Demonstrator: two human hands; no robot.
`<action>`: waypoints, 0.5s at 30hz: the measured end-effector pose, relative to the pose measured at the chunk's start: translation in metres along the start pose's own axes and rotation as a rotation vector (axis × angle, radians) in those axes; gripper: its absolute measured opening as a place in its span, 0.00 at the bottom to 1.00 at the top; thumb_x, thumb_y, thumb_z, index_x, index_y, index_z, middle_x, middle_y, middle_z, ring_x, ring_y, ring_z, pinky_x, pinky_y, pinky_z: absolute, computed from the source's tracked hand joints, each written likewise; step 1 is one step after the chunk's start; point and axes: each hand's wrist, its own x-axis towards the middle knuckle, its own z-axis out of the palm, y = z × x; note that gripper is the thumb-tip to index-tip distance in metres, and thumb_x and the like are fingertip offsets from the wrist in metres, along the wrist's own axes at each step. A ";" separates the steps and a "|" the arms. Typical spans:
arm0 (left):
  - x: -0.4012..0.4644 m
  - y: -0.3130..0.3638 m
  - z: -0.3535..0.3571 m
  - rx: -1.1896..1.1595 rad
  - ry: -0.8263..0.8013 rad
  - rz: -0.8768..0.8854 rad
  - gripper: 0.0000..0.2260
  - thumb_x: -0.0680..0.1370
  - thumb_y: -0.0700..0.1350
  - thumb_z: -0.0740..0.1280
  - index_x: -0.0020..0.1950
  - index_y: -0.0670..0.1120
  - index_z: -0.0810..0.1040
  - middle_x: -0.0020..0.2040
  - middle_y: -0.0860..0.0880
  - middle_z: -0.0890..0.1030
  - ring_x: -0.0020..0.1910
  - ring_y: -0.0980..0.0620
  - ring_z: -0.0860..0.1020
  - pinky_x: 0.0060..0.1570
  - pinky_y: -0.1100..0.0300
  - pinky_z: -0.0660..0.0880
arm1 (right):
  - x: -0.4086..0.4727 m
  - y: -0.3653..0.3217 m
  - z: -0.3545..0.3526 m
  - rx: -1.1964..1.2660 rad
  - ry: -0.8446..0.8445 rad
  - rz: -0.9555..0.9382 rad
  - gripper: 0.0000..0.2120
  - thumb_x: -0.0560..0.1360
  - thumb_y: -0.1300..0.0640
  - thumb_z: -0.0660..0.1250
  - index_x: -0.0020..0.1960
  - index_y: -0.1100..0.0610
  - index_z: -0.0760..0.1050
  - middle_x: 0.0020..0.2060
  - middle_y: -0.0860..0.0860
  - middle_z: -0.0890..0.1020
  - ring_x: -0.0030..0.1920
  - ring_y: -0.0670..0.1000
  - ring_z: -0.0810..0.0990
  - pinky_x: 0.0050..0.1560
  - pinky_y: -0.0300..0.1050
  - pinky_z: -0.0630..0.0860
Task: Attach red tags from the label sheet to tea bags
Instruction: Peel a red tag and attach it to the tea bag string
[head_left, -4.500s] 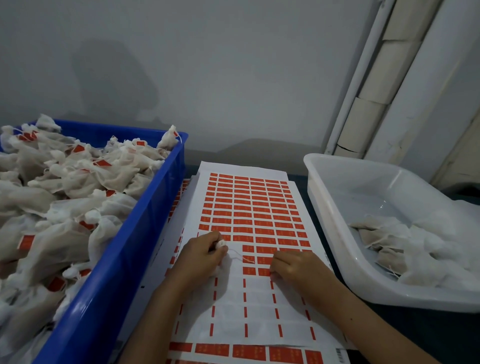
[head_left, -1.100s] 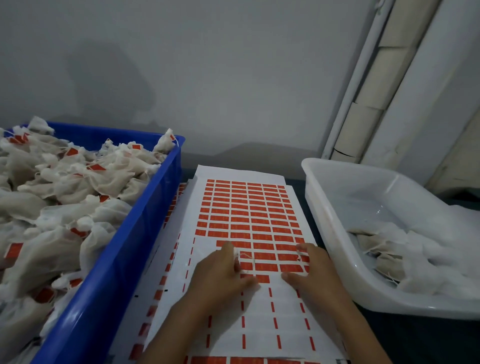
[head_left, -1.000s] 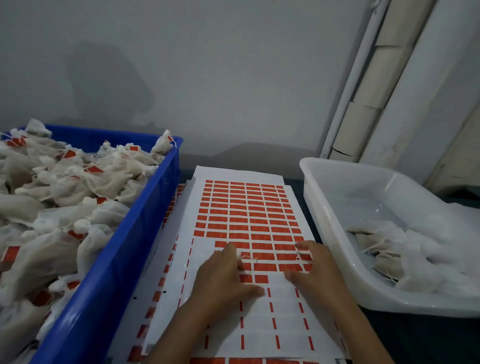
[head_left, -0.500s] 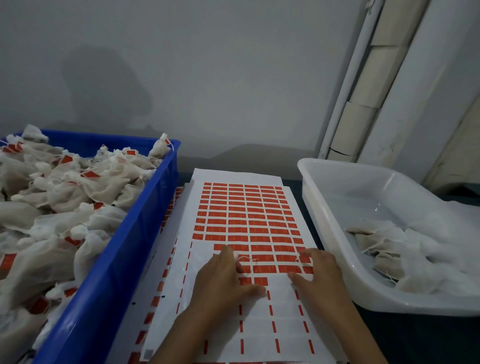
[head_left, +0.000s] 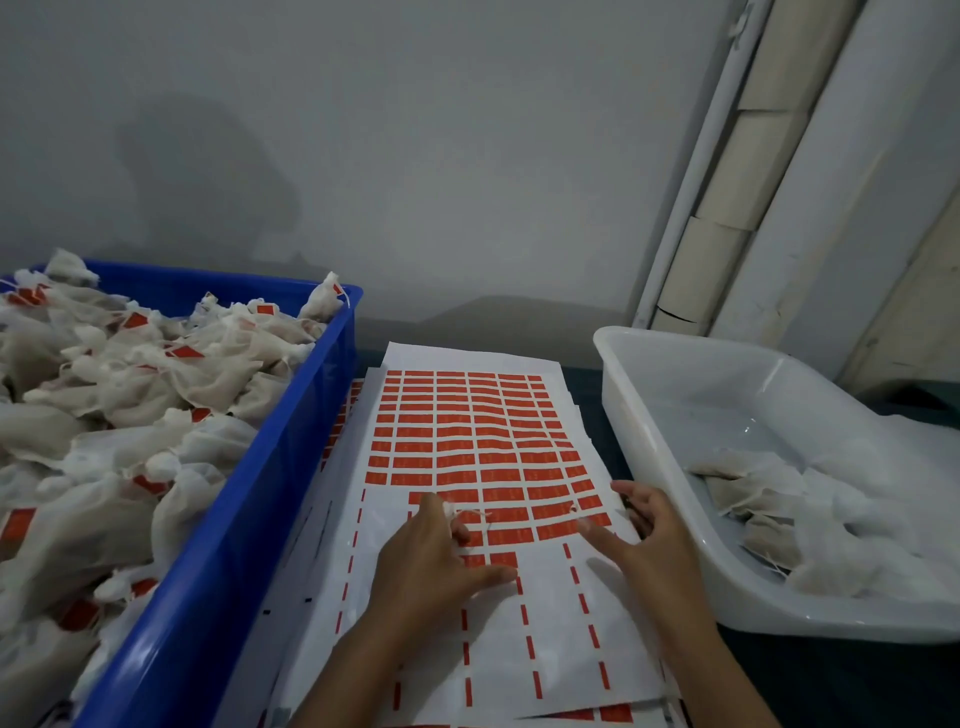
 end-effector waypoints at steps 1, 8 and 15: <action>-0.001 0.000 0.000 -0.012 -0.002 -0.003 0.31 0.60 0.66 0.73 0.53 0.57 0.61 0.48 0.67 0.69 0.39 0.63 0.74 0.33 0.77 0.65 | 0.002 -0.001 -0.004 0.069 -0.059 0.072 0.27 0.65 0.56 0.75 0.58 0.47 0.66 0.51 0.46 0.77 0.44 0.46 0.79 0.43 0.47 0.79; -0.002 0.003 -0.004 -0.174 -0.060 -0.066 0.35 0.59 0.64 0.74 0.57 0.58 0.60 0.57 0.62 0.73 0.50 0.59 0.76 0.47 0.64 0.75 | 0.006 0.000 0.009 0.106 -0.112 0.150 0.39 0.64 0.64 0.75 0.62 0.40 0.57 0.48 0.45 0.76 0.45 0.53 0.80 0.35 0.48 0.80; -0.017 0.013 0.008 -0.152 -0.031 -0.059 0.39 0.51 0.71 0.72 0.54 0.65 0.54 0.52 0.67 0.66 0.52 0.61 0.70 0.54 0.62 0.70 | 0.006 0.004 0.012 0.239 -0.337 0.234 0.49 0.59 0.60 0.77 0.65 0.32 0.49 0.50 0.48 0.78 0.41 0.53 0.84 0.30 0.45 0.79</action>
